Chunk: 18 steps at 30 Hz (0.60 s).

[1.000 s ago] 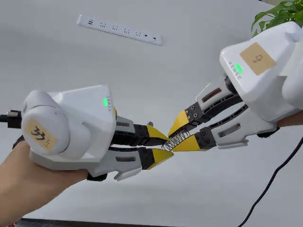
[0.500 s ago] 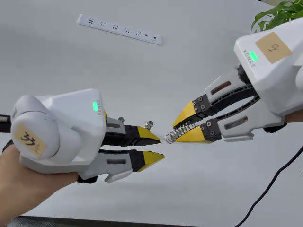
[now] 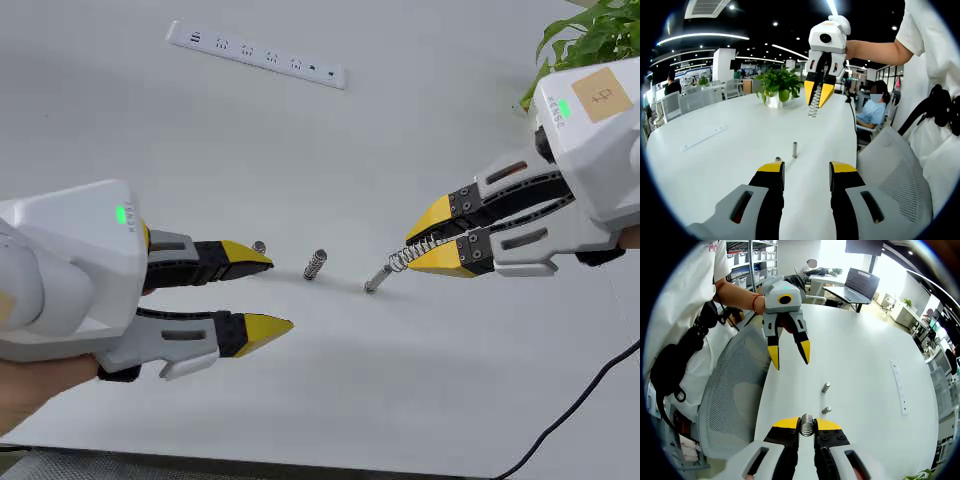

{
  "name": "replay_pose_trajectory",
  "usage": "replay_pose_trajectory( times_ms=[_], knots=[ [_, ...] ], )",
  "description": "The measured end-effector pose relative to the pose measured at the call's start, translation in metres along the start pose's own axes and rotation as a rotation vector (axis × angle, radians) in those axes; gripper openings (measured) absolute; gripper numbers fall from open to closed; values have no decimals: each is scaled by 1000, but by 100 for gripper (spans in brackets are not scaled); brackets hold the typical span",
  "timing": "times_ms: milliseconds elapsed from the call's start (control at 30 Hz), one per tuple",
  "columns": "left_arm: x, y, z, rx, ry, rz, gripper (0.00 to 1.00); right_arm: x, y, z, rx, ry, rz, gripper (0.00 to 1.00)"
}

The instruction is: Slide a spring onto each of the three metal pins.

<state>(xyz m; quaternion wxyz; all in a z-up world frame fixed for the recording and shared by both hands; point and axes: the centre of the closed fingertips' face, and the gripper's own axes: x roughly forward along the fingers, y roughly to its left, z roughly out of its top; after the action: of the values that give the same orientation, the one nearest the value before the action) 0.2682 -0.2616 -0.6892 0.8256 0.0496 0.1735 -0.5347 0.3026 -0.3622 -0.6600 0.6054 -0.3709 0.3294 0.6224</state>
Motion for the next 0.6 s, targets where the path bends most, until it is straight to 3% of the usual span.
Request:
replay_pose_trajectory(
  times_ms=[333,600],
  knots=[
    [-13,18,-15,-26,15,42,50,10,-20,-31,72,64,-57,7],
    [-18,30,-19,-34,-5,54,68,26,-31,-51,118,97,-74,7]
  ],
)
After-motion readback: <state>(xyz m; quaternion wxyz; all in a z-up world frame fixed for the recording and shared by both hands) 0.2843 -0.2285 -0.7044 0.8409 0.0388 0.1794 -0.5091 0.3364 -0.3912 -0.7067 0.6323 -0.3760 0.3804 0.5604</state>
